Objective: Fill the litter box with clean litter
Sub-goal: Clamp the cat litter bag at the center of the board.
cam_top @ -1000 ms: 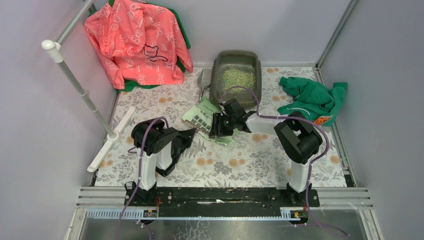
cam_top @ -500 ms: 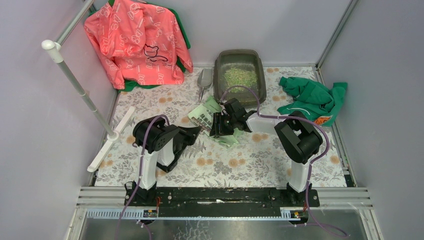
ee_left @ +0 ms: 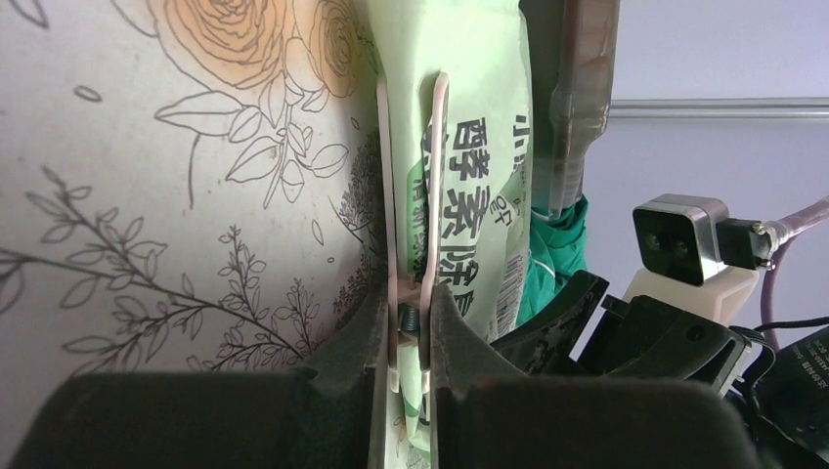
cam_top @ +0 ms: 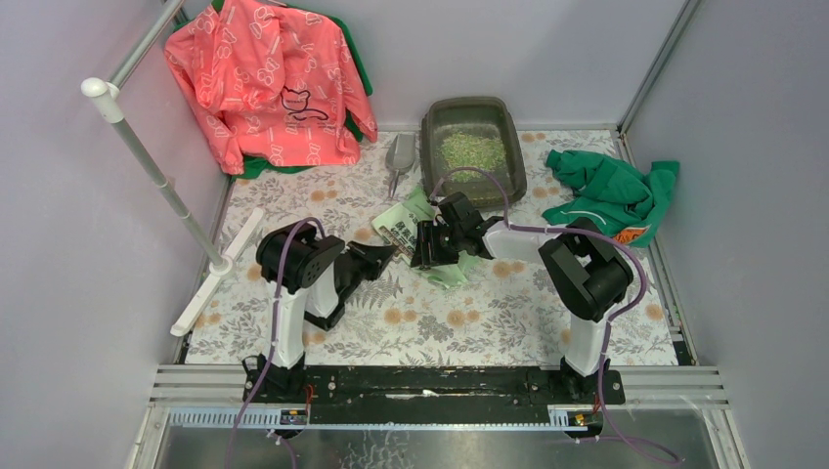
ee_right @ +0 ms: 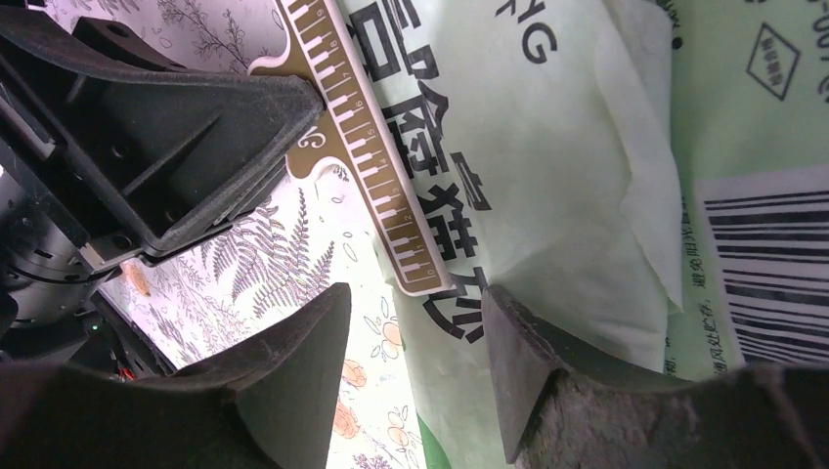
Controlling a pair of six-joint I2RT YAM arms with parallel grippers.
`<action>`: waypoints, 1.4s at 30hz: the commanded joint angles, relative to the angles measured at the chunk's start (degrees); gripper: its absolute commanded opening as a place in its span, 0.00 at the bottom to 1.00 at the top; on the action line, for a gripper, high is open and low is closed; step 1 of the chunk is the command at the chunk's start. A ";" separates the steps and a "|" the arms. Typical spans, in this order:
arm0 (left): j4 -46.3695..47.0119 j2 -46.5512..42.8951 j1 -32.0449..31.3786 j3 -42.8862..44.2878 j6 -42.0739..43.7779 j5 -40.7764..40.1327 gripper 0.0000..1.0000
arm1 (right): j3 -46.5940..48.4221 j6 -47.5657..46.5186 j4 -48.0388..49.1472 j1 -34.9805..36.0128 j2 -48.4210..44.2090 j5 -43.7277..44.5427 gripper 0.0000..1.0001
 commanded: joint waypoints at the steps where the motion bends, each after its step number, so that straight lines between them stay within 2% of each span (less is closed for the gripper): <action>1: -8.81 4.98 -1.61 -1.55 10.34 13.33 0.13 | -1.68 -1.64 -5.47 0.03 -0.96 0.45 0.61; 2: -8.83 4.80 -1.48 -1.69 10.29 13.52 0.25 | -1.69 -1.71 -5.60 0.01 -1.20 0.48 0.62; 3: -9.02 4.39 -1.36 -1.94 10.36 13.70 0.32 | -1.69 -1.80 -5.67 -0.01 -1.51 0.39 0.62; 7: -12.04 1.61 -1.20 -2.47 11.59 13.90 0.51 | -1.69 -2.00 -6.53 0.03 -2.86 0.37 0.64; 13: -14.68 -2.39 -0.39 -3.44 12.55 14.27 0.57 | -2.47 -2.85 -8.18 0.00 -7.26 0.51 0.67; 16: -15.46 -3.98 0.43 -3.87 12.69 15.38 0.78 | -3.42 -4.25 -9.49 0.07 -11.69 0.62 0.73; 20: -18.77 -6.29 0.56 -3.22 13.38 15.74 0.85 | -4.10 -8.13 -13.07 1.14 -17.87 4.21 0.80; 21: -18.72 -6.52 0.62 -3.16 13.24 15.89 0.97 | -4.14 -9.87 -14.06 2.10 -19.08 7.05 0.81; 25: -19.76 -7.54 0.64 -2.14 12.87 16.54 0.99 | -4.83 -13.44 -16.59 6.89 -22.23 16.21 0.81; 29: -20.99 -9.55 0.64 -1.38 12.48 16.98 0.99 | -7.64 -15.58 -14.87 11.39 -23.76 24.84 0.79; 34: -23.77 -12.20 0.67 0.44 12.53 17.63 0.99 | -10.76 -16.22 -10.30 13.22 -23.94 30.54 0.78; 42: -27.97 -16.59 0.41 3.08 12.04 18.01 0.99 | -8.59 -19.60 -7.45 17.39 -19.68 35.91 0.79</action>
